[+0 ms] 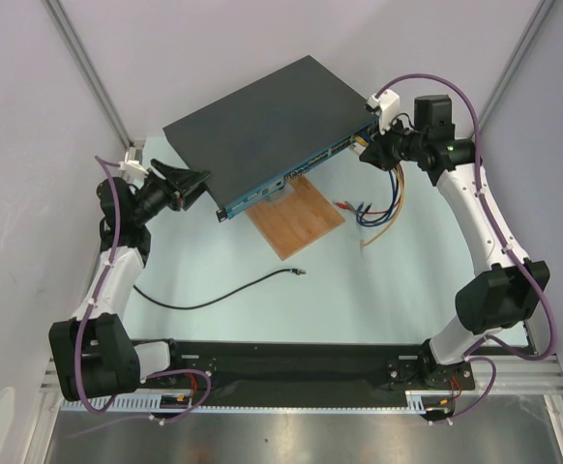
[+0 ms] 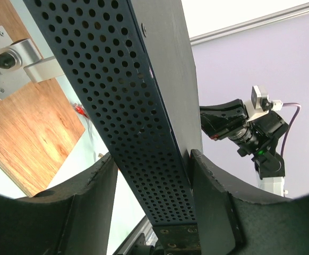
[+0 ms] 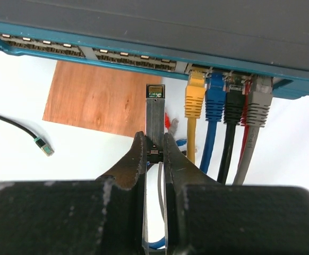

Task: Insert the plug into the switch port

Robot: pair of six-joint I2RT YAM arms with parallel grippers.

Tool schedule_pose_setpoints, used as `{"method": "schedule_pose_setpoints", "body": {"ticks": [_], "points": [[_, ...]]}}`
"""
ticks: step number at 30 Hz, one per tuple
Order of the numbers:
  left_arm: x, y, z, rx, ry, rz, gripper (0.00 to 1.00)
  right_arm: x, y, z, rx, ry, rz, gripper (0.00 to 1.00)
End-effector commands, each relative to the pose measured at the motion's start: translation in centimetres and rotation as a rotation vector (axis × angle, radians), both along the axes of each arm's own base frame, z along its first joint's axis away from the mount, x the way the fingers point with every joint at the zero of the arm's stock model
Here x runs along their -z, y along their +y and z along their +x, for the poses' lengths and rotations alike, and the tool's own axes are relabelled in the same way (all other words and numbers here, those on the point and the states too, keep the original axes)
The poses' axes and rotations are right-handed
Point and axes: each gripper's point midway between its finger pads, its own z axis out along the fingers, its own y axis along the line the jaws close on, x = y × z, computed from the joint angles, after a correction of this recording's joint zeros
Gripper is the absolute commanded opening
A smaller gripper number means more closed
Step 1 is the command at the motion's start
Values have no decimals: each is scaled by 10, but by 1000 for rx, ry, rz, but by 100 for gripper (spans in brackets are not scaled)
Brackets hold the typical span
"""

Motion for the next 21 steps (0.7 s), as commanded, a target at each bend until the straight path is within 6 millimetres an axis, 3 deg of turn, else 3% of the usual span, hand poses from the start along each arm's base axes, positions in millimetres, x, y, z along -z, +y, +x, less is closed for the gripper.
{"method": "schedule_pose_setpoints", "body": {"ticks": [1,21], "points": [[8,-7,7,22,-26,62,0,-19,-1,11,15,-54,3,0],[12,-7,7,24,-18,61,0,-26,10,19,7,-79,4,0]]}}
